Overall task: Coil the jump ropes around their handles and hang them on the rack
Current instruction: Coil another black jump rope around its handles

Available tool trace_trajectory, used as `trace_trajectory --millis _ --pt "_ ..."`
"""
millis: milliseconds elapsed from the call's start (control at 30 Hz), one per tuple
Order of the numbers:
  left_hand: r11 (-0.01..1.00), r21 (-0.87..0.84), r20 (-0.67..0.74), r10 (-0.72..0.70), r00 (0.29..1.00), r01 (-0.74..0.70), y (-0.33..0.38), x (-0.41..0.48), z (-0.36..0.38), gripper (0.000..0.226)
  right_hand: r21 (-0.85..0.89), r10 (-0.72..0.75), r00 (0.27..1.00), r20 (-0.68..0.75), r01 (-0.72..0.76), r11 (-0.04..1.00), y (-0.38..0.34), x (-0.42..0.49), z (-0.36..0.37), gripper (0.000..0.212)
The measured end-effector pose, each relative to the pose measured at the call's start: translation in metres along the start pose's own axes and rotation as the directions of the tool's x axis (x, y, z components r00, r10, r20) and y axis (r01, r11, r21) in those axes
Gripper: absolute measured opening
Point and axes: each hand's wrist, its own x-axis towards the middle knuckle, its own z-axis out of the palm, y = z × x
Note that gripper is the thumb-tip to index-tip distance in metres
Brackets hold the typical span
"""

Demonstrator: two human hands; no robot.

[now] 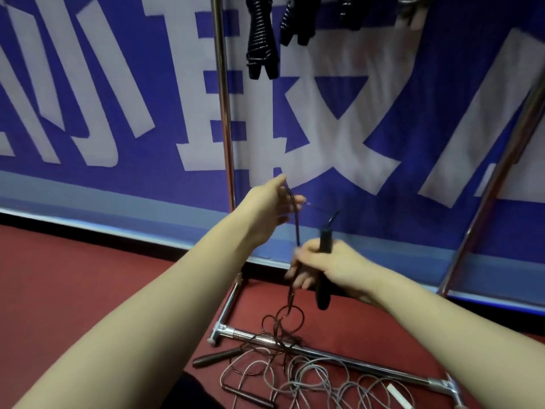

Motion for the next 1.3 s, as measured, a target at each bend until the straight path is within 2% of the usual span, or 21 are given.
trace_trajectory --millis 67,100,200,267,367,400,500,567,600,633,667,700,733,767,800,867,967,1067,1167,1233,1300 --pt "0.991 0.127 0.062 -0.044 0.997 0.036 -0.017 0.002 -0.011 0.056 0.191 -0.057 0.988 -0.143 0.084 0.978 -0.014 0.000 -0.011 0.022" --pt "0.982 0.178 0.151 -0.087 0.985 0.059 -0.027 0.002 -0.015 0.067 0.307 -0.067 0.978 -0.199 0.126 0.943 -0.022 0.001 -0.017 0.023" --pt "0.954 0.278 0.456 -0.237 0.858 0.116 -0.053 -0.002 -0.023 0.084 0.505 -0.068 0.963 -0.261 0.197 0.840 -0.040 0.002 -0.029 0.025" --pt "0.936 0.340 0.516 -0.264 0.815 0.088 -0.062 -0.003 -0.028 0.066 0.563 -0.072 0.960 -0.271 0.218 0.797 -0.045 0.002 -0.033 0.027" --pt "0.834 0.546 0.484 -0.234 0.843 -0.082 -0.077 -0.003 -0.033 0.012 0.682 -0.085 0.954 -0.288 0.266 0.681 -0.051 0.007 -0.037 0.028" --pt "0.783 0.614 0.474 -0.265 0.839 -0.099 -0.083 -0.001 -0.035 0.005 0.697 -0.099 0.951 -0.293 0.283 0.659 -0.052 0.009 -0.039 0.028" --pt "0.674 0.736 0.414 -0.374 0.830 -0.063 -0.099 0.005 -0.044 0.011 0.739 -0.124 0.948 -0.294 0.308 0.599 -0.054 0.013 -0.042 0.027" --pt "0.628 0.777 0.351 -0.374 0.859 -0.045 -0.105 0.010 -0.047 0.016 0.757 -0.069 0.943 -0.327 0.304 0.579 -0.048 0.019 -0.051 0.026" --pt "0.570 0.820 0.291 -0.340 0.894 -0.051 -0.108 0.015 -0.049 0.018 0.736 0.010 0.941 -0.338 0.258 0.626 -0.042 0.024 -0.058 0.026" --pt "0.501 0.863 0.229 -0.285 0.931 -0.059 -0.110 0.020 -0.051 0.019 0.672 0.135 0.929 -0.344 0.143 0.727 -0.032 0.028 -0.065 0.026" --pt "0.465 0.884 0.175 -0.214 0.961 -0.058 -0.111 0.025 -0.052 0.018 0.542 0.282 0.900 -0.331 -0.063 0.838 -0.019 0.030 -0.071 0.026" --pt "0.481 0.875 0.134 -0.138 0.981 -0.052 -0.110 0.028 -0.053 0.019 0.352 0.416 0.859 -0.300 -0.305 0.885 -0.005 0.031 -0.076 0.030" --pt "0.511 0.858 0.094 -0.063 0.994 -0.049 -0.109 0.032 -0.053 0.019 0.157 0.528 0.813 -0.246 -0.504 0.849 0.007 0.030 -0.078 0.037" --pt "0.542 0.840 0.044 0.005 0.999 -0.040 -0.106 0.035 -0.054 0.017 -0.003 0.604 0.770 -0.205 -0.617 0.787 0.015 0.029 -0.076 0.041" --pt "0.570 0.821 -0.013 0.067 0.998 -0.028 -0.102 0.036 -0.054 0.016 -0.109 0.630 0.750 -0.201 -0.656 0.747 0.019 0.029 -0.073 0.043" --pt "0.615 0.788 -0.107 0.169 0.980 -0.020 -0.098 0.035 -0.054 0.012 -0.167 0.561 0.787 -0.257 -0.608 0.776 0.019 0.032 -0.068 0.040" --pt "0.592 0.792 -0.079 0.346 0.935 -0.152 -0.094 0.032 -0.051 0.018 -0.069 0.299 0.889 -0.346 -0.341 0.937 0.013 0.039 -0.060 0.029" --pt "0.663 0.677 0.043 0.398 0.917 -0.319 -0.087 0.022 -0.035 0.020 -0.079 0.101 0.969 -0.225 -0.121 0.989 0.005 0.039 -0.045 0.014" --pt "0.663 0.617 0.122 0.452 0.884 -0.424 -0.078 0.018 -0.025 0.020 -0.245 0.036 0.992 -0.124 -0.066 0.967 0.001 0.038 -0.034 0.026" --pt "0.647 0.631 0.103 0.477 0.873 -0.428 -0.075 0.018 -0.026 0.021 -0.185 0.002 0.987 -0.163 -0.033 0.982 -0.003 0.038 -0.031 0.019" --pt "0.631 0.664 0.079 0.475 0.877 -0.401 -0.075 0.018 -0.028 0.022 -0.031 0.053 0.975 -0.217 -0.062 0.998 -0.005 0.038 -0.030 0.031"
